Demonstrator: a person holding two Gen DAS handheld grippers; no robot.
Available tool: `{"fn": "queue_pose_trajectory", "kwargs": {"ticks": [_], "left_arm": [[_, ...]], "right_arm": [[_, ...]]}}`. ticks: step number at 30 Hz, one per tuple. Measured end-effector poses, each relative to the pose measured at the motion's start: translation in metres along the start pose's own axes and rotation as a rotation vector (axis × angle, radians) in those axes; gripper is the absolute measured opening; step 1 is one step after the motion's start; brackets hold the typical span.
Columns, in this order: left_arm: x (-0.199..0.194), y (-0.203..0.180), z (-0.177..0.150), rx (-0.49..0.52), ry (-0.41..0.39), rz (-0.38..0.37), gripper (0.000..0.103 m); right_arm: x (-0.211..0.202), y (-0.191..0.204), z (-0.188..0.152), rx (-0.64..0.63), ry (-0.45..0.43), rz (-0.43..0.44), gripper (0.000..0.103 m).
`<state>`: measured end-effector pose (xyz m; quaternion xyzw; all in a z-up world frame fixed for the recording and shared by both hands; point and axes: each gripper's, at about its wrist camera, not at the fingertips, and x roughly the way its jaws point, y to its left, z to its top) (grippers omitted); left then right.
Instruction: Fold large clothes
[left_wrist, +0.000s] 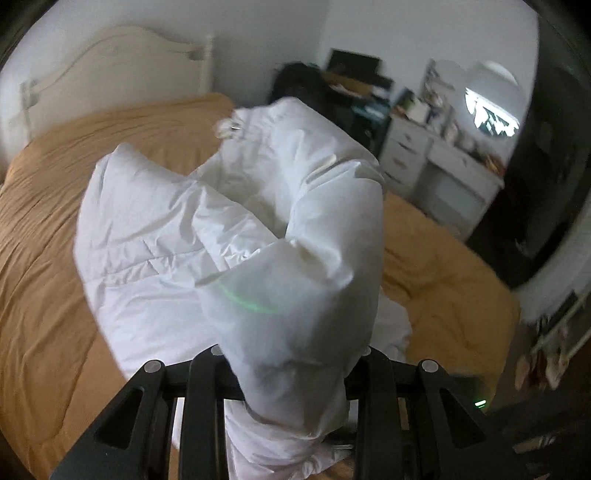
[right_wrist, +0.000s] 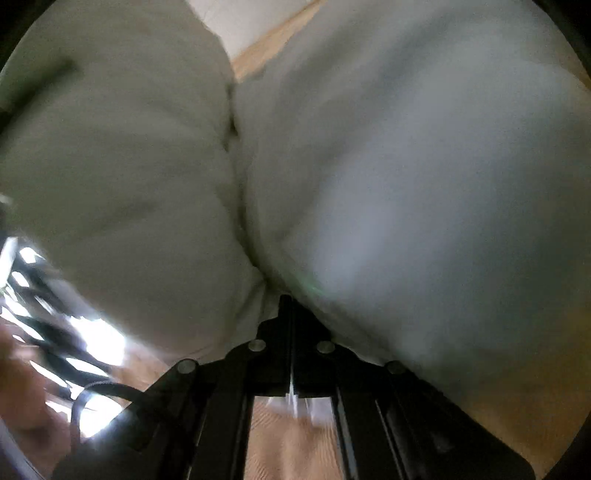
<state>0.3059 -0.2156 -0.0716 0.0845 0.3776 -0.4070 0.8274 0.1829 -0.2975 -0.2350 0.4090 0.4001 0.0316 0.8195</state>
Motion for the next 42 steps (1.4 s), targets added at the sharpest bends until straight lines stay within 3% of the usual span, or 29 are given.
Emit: {"fn": "queue_pose_trajectory", "kwargs": {"ticks": [4, 6, 8, 10, 12, 13, 15, 18, 22, 27, 28, 29, 30, 31, 34, 38, 42], "left_arm": [[0.03, -0.028, -0.013, 0.097, 0.046, -0.003, 0.029], [0.046, -0.047, -0.024, 0.187, 0.065, 0.029, 0.03], [0.061, -0.07, -0.039, 0.303, 0.084, 0.078, 0.032], [0.071, -0.09, -0.059, 0.43, 0.089, 0.134, 0.035], [0.078, -0.104, -0.079, 0.525, 0.091, 0.176, 0.036], [0.081, -0.109, -0.083, 0.548, 0.093, 0.182, 0.036], [0.082, -0.11, -0.089, 0.552, 0.098, 0.176, 0.035], [0.075, -0.1, -0.095, 0.527, 0.108, 0.16, 0.035], [0.074, -0.106, -0.087, 0.532, 0.12, 0.157, 0.035], [0.074, -0.104, -0.079, 0.532, 0.123, 0.156, 0.036], [0.078, -0.106, -0.075, 0.527, 0.124, 0.149, 0.036], [0.08, -0.105, -0.073, 0.523, 0.126, 0.141, 0.036], [0.088, -0.109, -0.067, 0.517, 0.131, 0.128, 0.036], [0.09, -0.109, -0.063, 0.513, 0.132, 0.119, 0.036], [0.085, -0.107, -0.067, 0.502, 0.116, 0.111, 0.039], [0.067, -0.095, -0.065, 0.423, 0.097, 0.062, 0.043], [0.025, -0.083, -0.062, 0.356, 0.066, -0.007, 0.05]], "right_arm": [[-0.076, -0.034, -0.001, 0.105, -0.093, 0.002, 0.003], [-0.111, -0.05, 0.006, 0.135, -0.139, -0.059, 0.009], [-0.142, -0.063, 0.021, 0.152, -0.187, -0.098, 0.027], [-0.167, -0.064, 0.043, 0.117, -0.229, -0.157, 0.054], [-0.191, -0.061, 0.075, 0.065, -0.267, -0.176, 0.065], [-0.201, -0.054, 0.098, 0.024, -0.27, -0.202, 0.076], [-0.209, -0.037, 0.141, -0.07, -0.214, -0.228, 0.081], [-0.198, -0.001, 0.202, -0.24, -0.059, -0.162, 0.082], [-0.129, 0.054, 0.258, -0.457, 0.12, -0.257, 0.082], [-0.035, 0.083, 0.27, -0.557, 0.308, -0.367, 0.082], [-0.023, 0.081, 0.275, -0.552, 0.346, -0.352, 0.082], [-0.018, 0.079, 0.273, -0.546, 0.376, -0.32, 0.071], [-0.01, 0.077, 0.275, -0.534, 0.389, -0.292, 0.038], [-0.003, 0.071, 0.277, -0.506, 0.429, -0.303, 0.022], [0.002, 0.053, 0.279, -0.451, 0.471, -0.349, 0.017], [0.018, 0.016, 0.281, -0.336, 0.513, -0.326, 0.017], [0.038, -0.008, 0.27, -0.293, 0.539, -0.31, 0.018]]}}
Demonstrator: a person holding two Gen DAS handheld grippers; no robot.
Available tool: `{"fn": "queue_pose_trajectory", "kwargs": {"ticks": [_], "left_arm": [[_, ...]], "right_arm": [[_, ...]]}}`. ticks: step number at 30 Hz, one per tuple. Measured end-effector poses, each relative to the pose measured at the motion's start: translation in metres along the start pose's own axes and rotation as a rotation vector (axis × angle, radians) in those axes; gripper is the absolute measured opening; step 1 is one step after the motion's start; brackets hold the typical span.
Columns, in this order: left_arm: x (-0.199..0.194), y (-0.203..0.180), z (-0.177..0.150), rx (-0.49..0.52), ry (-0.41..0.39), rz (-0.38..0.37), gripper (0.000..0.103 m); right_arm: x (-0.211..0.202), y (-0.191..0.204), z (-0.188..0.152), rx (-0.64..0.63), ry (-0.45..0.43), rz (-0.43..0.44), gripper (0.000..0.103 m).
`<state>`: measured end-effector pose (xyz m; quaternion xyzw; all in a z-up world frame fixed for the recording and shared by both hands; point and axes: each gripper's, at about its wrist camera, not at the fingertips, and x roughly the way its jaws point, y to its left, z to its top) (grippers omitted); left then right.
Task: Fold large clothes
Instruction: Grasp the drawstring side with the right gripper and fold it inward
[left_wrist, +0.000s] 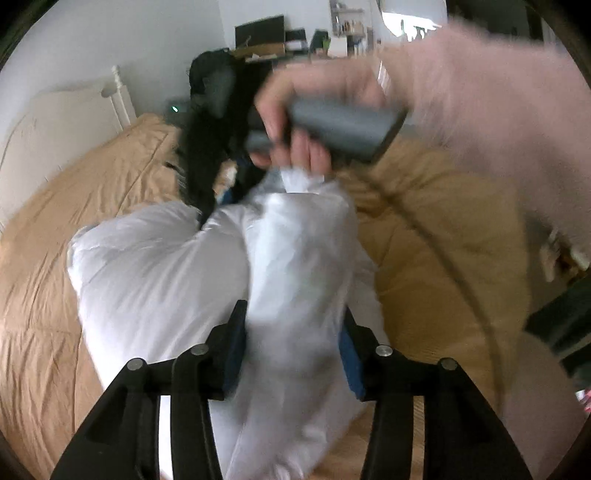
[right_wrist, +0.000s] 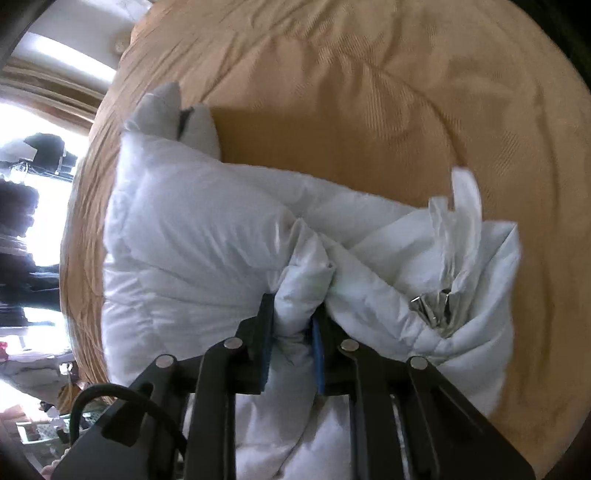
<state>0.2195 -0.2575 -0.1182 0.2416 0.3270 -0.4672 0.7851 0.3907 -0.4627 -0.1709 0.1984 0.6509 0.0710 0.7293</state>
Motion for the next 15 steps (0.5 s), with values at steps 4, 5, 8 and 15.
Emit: {"fn": "queue_pose_trajectory", "kwargs": {"ticks": [4, 5, 8, 15], "left_arm": [[-0.052, 0.047, -0.005, -0.159, -0.062, 0.043, 0.064], [-0.057, 0.063, -0.005, -0.21, -0.074, 0.056, 0.064], [-0.053, 0.127, -0.003, -0.405, -0.074, 0.079, 0.068], [0.053, 0.208, -0.031, -0.812, 0.121, -0.044, 0.06]], "right_arm": [[0.0, -0.002, -0.004, 0.001, 0.005, -0.011, 0.019], [0.0, -0.002, -0.007, 0.004, 0.003, -0.015, 0.019], [0.001, 0.0, -0.007, 0.004, -0.008, -0.016, 0.021], [0.001, -0.013, -0.011, 0.045, -0.056, 0.021, 0.028]]}}
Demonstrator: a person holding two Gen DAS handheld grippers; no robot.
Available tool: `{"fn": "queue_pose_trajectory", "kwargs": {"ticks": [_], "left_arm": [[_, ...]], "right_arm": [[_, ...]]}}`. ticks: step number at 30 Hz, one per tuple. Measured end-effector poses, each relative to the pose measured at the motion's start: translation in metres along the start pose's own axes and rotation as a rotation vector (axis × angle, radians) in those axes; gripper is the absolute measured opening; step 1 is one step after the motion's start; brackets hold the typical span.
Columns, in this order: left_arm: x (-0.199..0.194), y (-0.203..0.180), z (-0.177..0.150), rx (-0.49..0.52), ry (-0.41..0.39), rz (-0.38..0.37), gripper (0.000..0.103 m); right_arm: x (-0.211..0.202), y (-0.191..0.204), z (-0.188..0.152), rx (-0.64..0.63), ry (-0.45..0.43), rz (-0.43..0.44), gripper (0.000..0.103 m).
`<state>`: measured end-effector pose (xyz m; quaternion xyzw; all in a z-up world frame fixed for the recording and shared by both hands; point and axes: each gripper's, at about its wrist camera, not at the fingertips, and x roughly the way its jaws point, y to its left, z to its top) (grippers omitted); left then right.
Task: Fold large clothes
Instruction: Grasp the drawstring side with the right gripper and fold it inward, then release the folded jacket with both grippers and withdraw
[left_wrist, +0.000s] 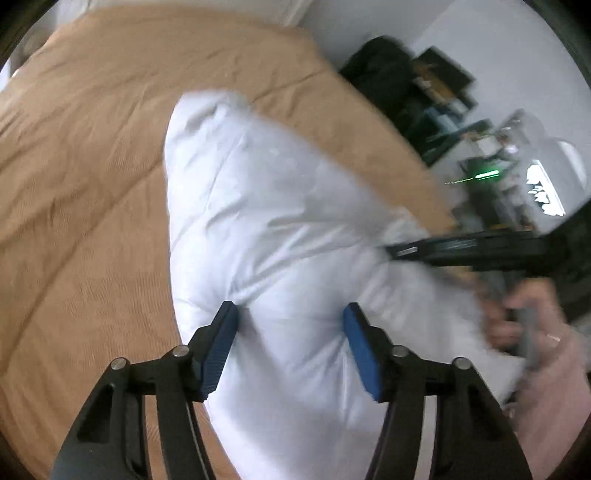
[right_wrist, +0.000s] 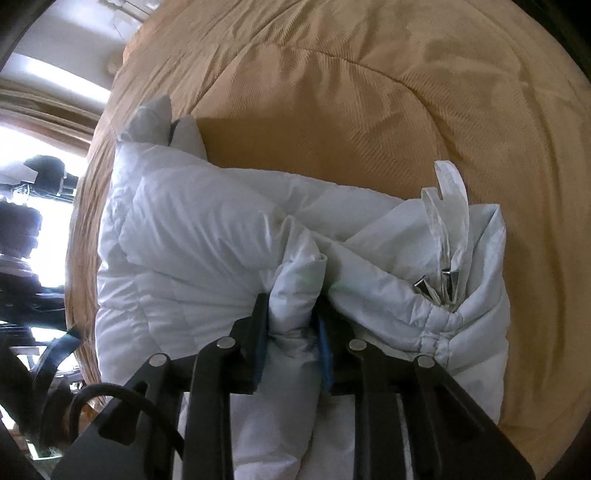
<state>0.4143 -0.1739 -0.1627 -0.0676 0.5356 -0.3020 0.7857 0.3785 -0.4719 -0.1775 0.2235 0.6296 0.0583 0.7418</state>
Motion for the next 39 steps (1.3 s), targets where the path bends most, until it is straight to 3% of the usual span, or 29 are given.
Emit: {"fn": "queue_pose_trajectory", "kwargs": {"ticks": [3, 6, 10, 12, 13, 15, 16, 18, 23, 28, 31, 33, 35, 37, 38, 39], "left_arm": [[0.007, -0.002, -0.005, 0.006, -0.004, 0.038, 0.06], [0.01, -0.006, -0.002, 0.021, 0.004, 0.054, 0.06], [0.01, -0.011, -0.004, 0.021, -0.008, 0.059, 0.06], [0.012, -0.013, -0.007, 0.029, -0.008, 0.058, 0.06], [0.011, -0.014, -0.009, 0.034, -0.008, 0.058, 0.06], [0.007, -0.012, -0.013, 0.033, -0.007, 0.046, 0.06], [0.005, -0.011, -0.014, 0.031, -0.005, 0.034, 0.06], [0.001, -0.013, -0.016, 0.044, -0.006, 0.027, 0.06], [0.007, -0.028, -0.021, 0.112, -0.001, 0.045, 0.066], [0.008, -0.031, -0.025, 0.127, -0.009, 0.092, 0.066], [0.007, -0.025, -0.025, 0.104, -0.009, 0.078, 0.067], [0.004, -0.022, -0.027, 0.084, -0.011, 0.063, 0.067], [-0.003, -0.02, -0.03, 0.076, -0.017, 0.05, 0.067], [-0.01, -0.017, -0.037, 0.068, -0.027, 0.041, 0.067], [-0.015, -0.014, -0.042, 0.056, -0.034, 0.035, 0.067], [-0.019, -0.01, -0.048, 0.041, -0.039, 0.027, 0.067]], "right_arm": [[-0.012, -0.001, -0.005, 0.017, -0.042, -0.004, 0.042], [-0.047, 0.003, -0.02, 0.036, -0.109, -0.012, 0.043], [-0.125, 0.037, -0.076, -0.041, -0.32, 0.015, 0.043], [-0.138, 0.06, -0.109, -0.087, -0.336, 0.044, 0.043], [-0.134, 0.065, -0.12, -0.088, -0.313, 0.059, 0.041], [-0.114, 0.071, -0.142, -0.088, -0.262, 0.05, 0.026], [-0.104, 0.067, -0.152, -0.083, -0.262, -0.004, 0.026], [-0.093, 0.042, -0.165, -0.008, -0.289, -0.081, 0.012], [-0.045, -0.027, -0.197, 0.254, -0.285, 0.023, 0.01], [-0.023, -0.021, -0.199, 0.224, -0.287, -0.065, 0.01], [-0.056, -0.006, -0.205, 0.19, -0.345, -0.082, 0.031], [-0.087, 0.007, -0.217, 0.175, -0.438, -0.08, 0.08], [-0.116, 0.024, -0.237, 0.103, -0.575, 0.018, 0.081], [-0.121, 0.036, -0.249, 0.059, -0.603, 0.063, 0.077], [-0.116, 0.039, -0.251, 0.052, -0.594, 0.047, 0.072], [-0.112, 0.037, -0.252, 0.051, -0.584, 0.032, 0.058]]}}
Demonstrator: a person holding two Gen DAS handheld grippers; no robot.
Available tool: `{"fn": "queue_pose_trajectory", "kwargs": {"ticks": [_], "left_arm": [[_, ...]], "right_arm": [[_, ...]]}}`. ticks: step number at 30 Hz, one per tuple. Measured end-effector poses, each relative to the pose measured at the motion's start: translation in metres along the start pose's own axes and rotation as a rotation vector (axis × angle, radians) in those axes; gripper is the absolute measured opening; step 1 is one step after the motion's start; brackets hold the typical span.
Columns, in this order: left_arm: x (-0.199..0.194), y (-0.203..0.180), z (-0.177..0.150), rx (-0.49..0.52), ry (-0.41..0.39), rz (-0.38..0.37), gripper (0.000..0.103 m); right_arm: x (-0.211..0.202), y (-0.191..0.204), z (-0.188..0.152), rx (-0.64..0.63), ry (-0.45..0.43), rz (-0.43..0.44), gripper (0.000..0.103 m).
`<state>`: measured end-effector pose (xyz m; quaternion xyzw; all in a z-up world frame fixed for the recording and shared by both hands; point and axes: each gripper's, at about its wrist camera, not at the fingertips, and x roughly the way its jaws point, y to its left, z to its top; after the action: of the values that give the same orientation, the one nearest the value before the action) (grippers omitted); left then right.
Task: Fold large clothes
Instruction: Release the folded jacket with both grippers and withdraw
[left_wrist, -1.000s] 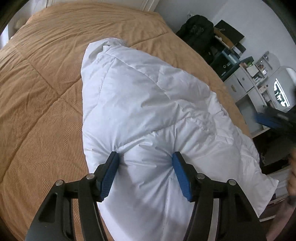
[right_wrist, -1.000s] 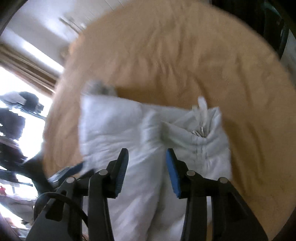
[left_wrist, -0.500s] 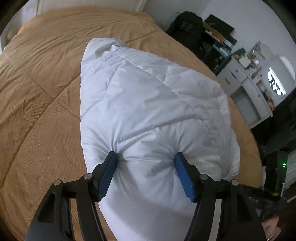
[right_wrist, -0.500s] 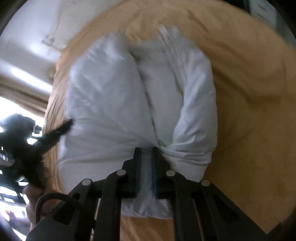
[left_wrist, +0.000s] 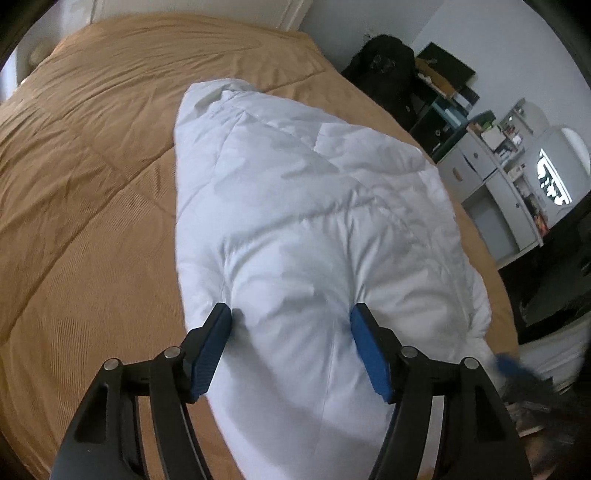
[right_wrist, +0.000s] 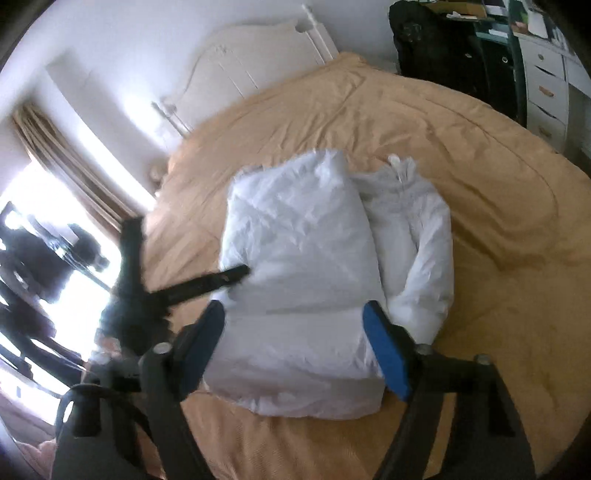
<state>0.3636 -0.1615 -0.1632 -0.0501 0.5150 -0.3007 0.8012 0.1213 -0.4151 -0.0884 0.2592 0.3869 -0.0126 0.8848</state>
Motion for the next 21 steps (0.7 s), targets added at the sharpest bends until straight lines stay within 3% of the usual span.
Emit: {"fn": "queue_pose_trajectory", "kwargs": {"ticks": [1, 3, 4, 5, 7, 8, 13, 15, 18, 21], "left_arm": [[-0.003, 0.002, -0.003, -0.009, -0.003, -0.006, 0.071], [-0.006, 0.008, -0.017, -0.036, 0.002, -0.024, 0.076], [-0.007, 0.009, -0.022, -0.056, 0.01, -0.046, 0.076], [-0.011, 0.009, -0.024, -0.078, 0.001, -0.051, 0.075], [-0.024, 0.004, -0.02, -0.087, -0.023, -0.048, 0.053], [-0.031, -0.003, -0.013, -0.068, -0.046, -0.044, 0.047], [-0.03, -0.055, 0.048, 0.132, -0.086, 0.006, 0.039], [-0.01, -0.073, 0.07, 0.211, -0.055, 0.032, 0.026], [0.049, -0.072, 0.094, 0.199, 0.098, 0.041, 0.01], [0.085, -0.068, 0.102, 0.195, 0.146, 0.078, 0.006]], "right_arm": [[0.015, -0.006, -0.005, -0.001, 0.036, -0.037, 0.038], [0.051, -0.027, -0.013, 0.009, 0.13, -0.113, 0.02], [0.068, -0.037, -0.023, 0.011, 0.163, -0.123, 0.017], [0.076, -0.043, -0.028, 0.021, 0.178, -0.126, 0.017], [0.085, -0.044, -0.031, -0.011, 0.196, -0.159, 0.016], [0.086, -0.04, -0.029, -0.041, 0.193, -0.175, 0.016], [0.083, -0.038, -0.026, -0.039, 0.172, -0.186, 0.016], [0.075, -0.032, -0.029, -0.042, 0.163, -0.186, 0.016], [0.072, -0.035, -0.034, -0.042, 0.157, -0.184, 0.016], [0.066, -0.027, -0.048, -0.049, 0.149, -0.183, 0.016]]}}
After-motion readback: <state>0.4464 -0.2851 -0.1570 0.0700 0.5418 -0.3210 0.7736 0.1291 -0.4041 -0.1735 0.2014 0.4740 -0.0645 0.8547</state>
